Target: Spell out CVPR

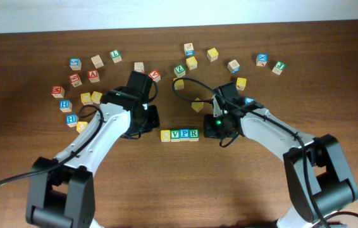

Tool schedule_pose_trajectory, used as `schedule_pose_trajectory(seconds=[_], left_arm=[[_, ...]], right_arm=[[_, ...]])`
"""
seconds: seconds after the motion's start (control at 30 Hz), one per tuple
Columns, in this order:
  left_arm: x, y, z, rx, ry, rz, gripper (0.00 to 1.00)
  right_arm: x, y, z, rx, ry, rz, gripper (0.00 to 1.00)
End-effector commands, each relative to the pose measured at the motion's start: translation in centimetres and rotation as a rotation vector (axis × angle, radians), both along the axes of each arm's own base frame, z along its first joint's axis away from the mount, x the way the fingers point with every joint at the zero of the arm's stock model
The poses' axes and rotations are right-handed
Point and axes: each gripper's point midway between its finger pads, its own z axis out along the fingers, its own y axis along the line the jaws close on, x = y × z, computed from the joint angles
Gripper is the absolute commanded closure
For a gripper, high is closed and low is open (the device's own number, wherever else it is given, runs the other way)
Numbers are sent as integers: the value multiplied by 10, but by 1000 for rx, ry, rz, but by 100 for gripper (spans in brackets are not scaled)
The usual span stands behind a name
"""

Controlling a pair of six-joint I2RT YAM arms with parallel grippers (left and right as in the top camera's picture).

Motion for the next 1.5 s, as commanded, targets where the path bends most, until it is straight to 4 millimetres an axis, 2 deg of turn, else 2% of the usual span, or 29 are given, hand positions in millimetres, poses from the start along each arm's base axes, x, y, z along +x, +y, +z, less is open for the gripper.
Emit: schedule_pose_trajectory(seconds=[0.0,0.07,0.23,0.43,0.57,0.97,1.1,1.23,1.4,1.47], left_arm=[[0,-1,-30,47,56,-22,100],[3,1,-44,54,74,-15,100],[3,-3,-50,44,82,-20,100],[-8,-21,-64,-52,162,-44,100],[-12,-20,-69,-49,188,-44,100],[-15,-12,-70,-8,196,-68,100],[-9,-12,-65,2,181,-72,100],[-5,3,-61,88,169,-64,100],[16,10,-49,65,125,-24,100],[15,9,-49,50,132,-25,100]], right_arm=[[-5,12,-7,0,11,15,95],[-6,13,-10,-2,19,6,96],[-5,14,-9,6,17,1,96],[-8,26,-8,24,10,32,96],[-10,28,-8,27,11,38,96],[-7,28,-7,27,1,38,96],[-9,27,-8,22,9,38,96],[-5,19,-10,-23,-5,13,90],[0,16,-7,-47,-20,4,90],[-4,15,-8,-47,1,0,91]])
